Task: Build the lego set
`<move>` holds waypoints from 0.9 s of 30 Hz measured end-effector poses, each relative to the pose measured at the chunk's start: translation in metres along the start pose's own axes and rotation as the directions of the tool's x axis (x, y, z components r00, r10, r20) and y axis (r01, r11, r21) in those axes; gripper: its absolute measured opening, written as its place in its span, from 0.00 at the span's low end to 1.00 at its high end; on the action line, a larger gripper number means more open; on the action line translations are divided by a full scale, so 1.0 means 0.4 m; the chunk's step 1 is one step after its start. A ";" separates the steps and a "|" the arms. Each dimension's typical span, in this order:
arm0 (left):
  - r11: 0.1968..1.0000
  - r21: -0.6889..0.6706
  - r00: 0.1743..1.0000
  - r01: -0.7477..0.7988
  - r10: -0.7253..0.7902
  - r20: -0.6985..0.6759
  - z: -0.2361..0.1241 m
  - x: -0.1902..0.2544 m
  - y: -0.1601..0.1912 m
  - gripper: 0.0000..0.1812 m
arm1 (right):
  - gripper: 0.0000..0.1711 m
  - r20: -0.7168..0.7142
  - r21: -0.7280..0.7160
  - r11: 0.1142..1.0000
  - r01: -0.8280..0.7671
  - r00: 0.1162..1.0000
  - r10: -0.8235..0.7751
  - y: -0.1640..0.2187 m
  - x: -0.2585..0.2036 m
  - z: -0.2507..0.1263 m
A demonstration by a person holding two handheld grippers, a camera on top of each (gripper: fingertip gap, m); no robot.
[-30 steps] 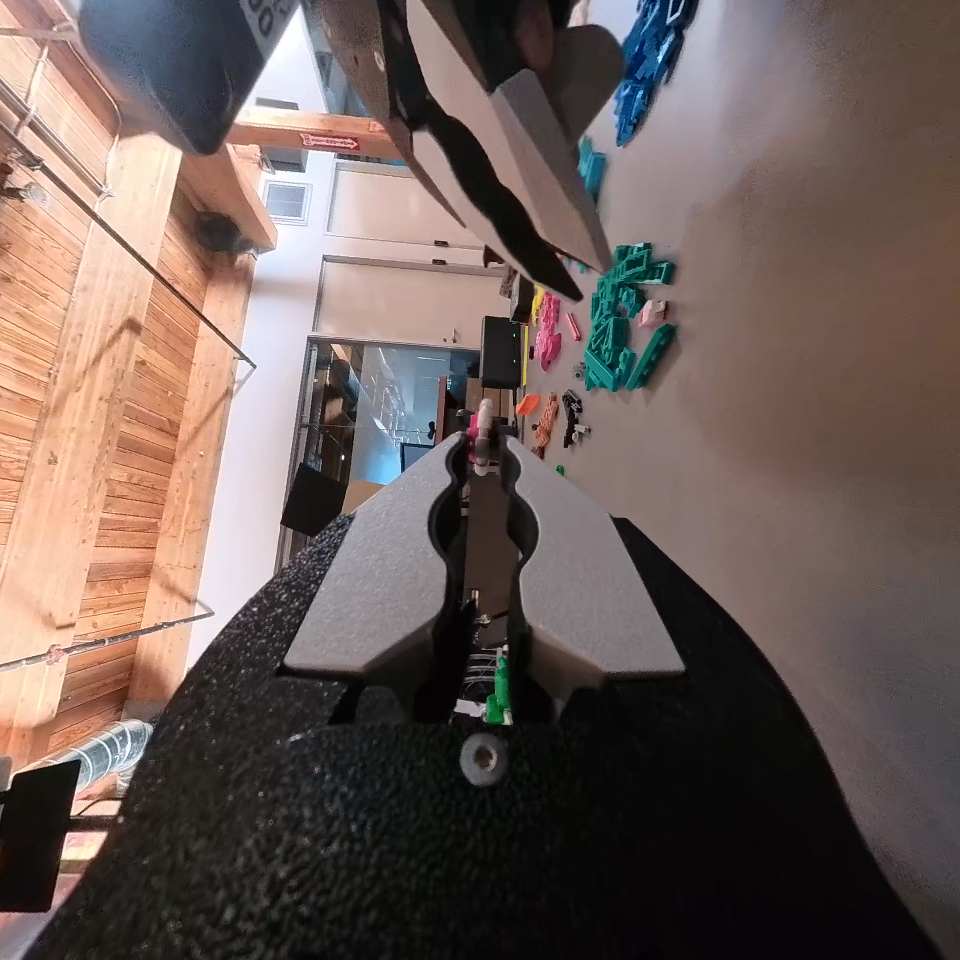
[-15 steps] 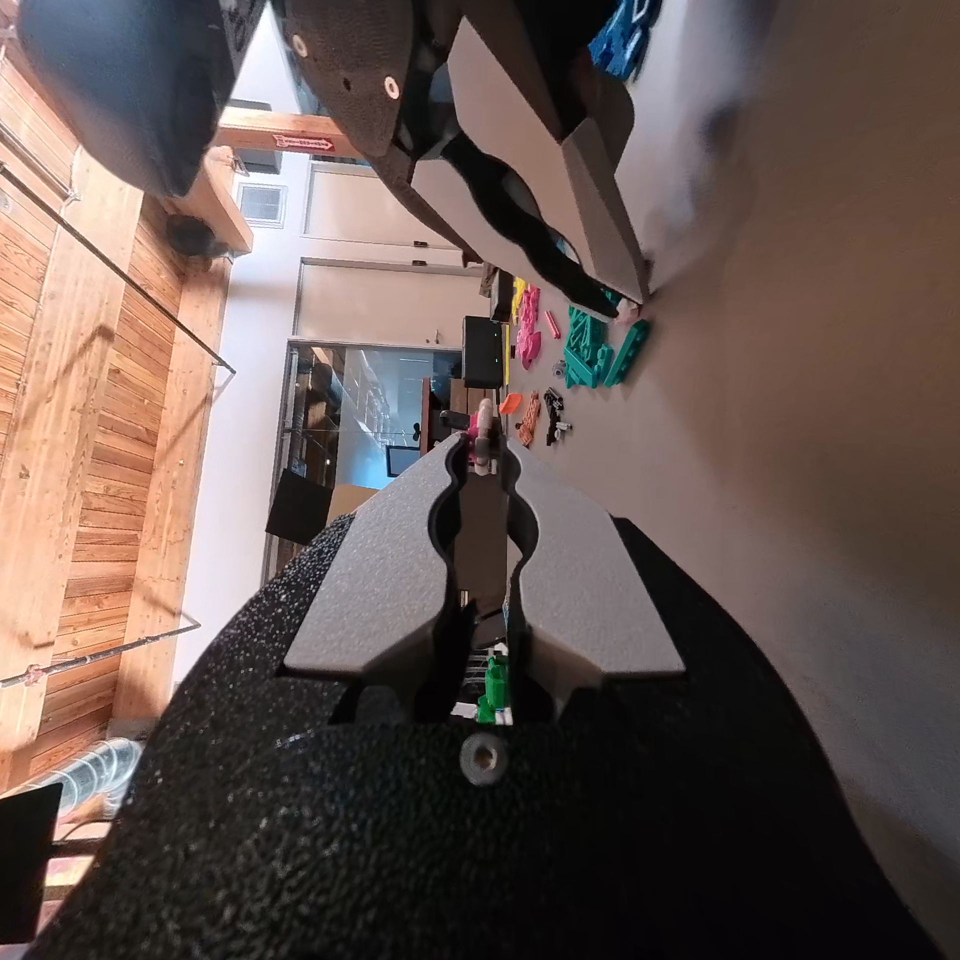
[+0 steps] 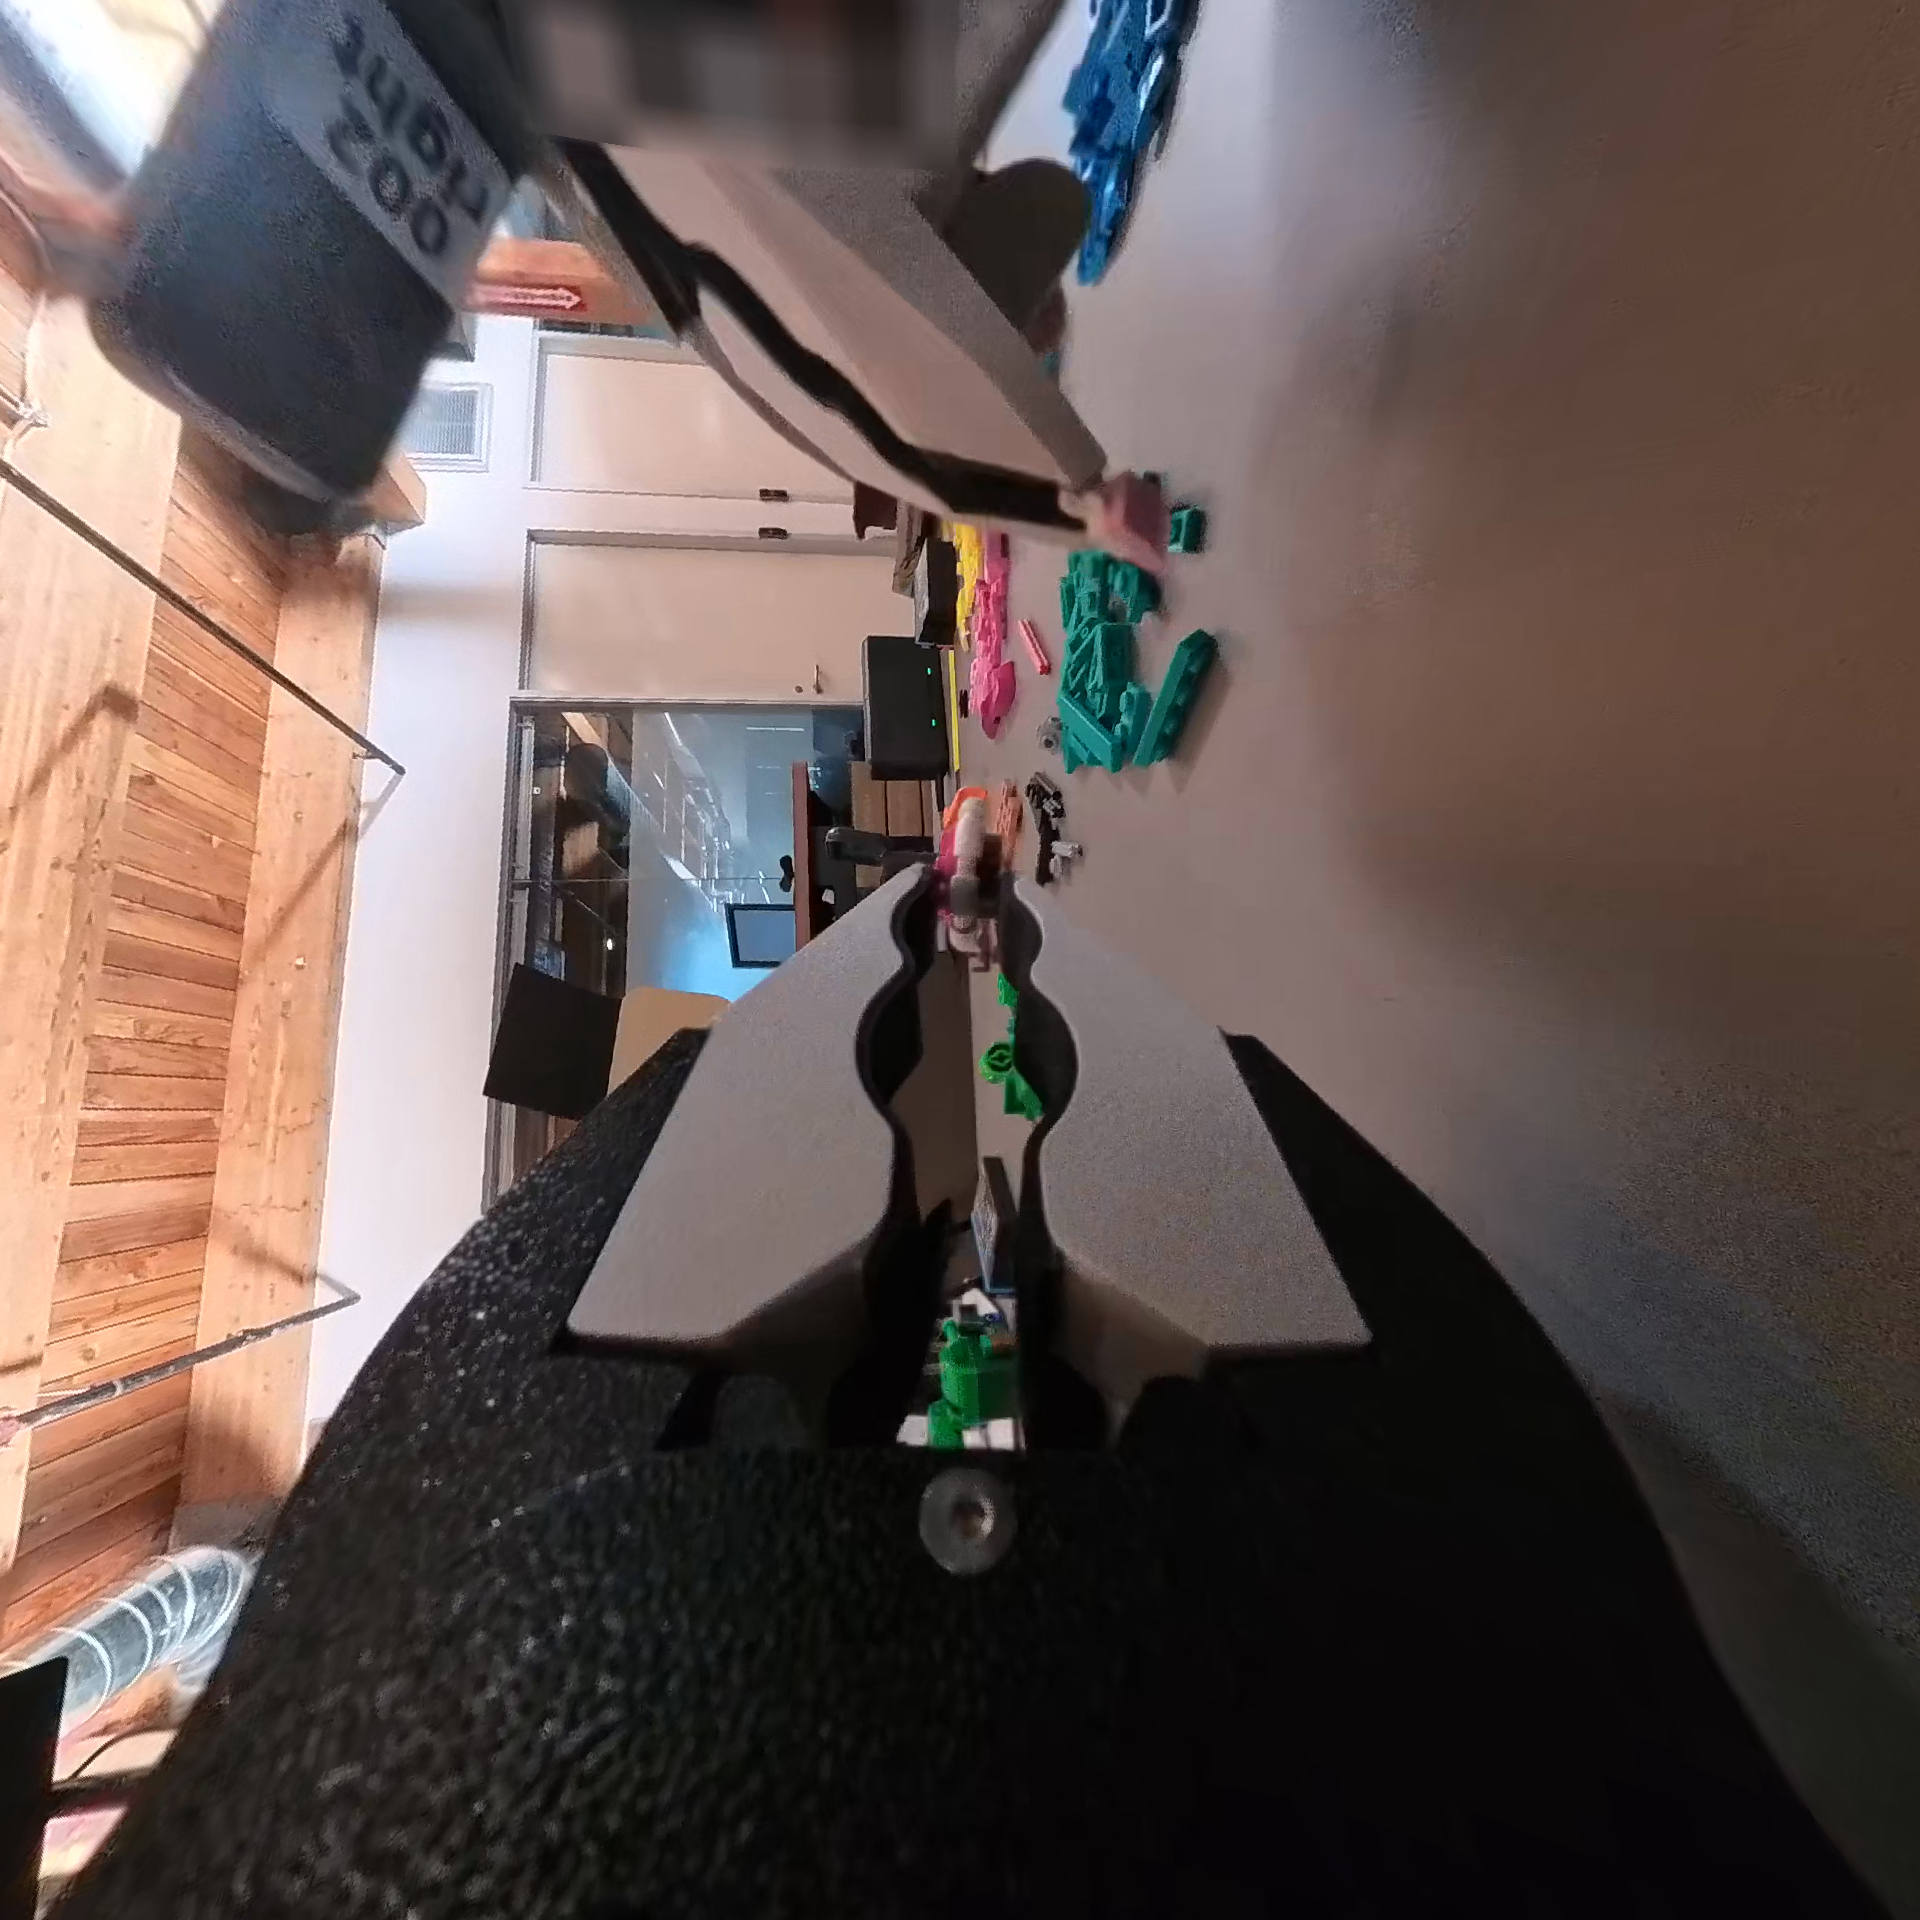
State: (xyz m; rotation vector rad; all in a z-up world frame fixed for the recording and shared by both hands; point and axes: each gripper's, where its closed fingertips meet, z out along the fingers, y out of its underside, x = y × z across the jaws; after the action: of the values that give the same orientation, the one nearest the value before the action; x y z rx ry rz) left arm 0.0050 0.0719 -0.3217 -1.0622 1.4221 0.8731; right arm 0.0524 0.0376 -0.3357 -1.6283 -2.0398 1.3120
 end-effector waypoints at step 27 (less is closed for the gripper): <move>0.999 0.038 1.000 0.008 -0.008 0.001 -0.020 -0.012 -0.018 0.04 | 0.20 -0.041 -0.438 0.855 0.278 0.944 -0.328 0.075 -0.003 -0.071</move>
State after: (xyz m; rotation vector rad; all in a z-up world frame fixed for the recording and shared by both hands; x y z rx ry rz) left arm 0.0091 0.0628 -0.3156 -1.0383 1.4271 0.8376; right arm 0.0913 0.0504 -0.3412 -1.4016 -2.5079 0.6783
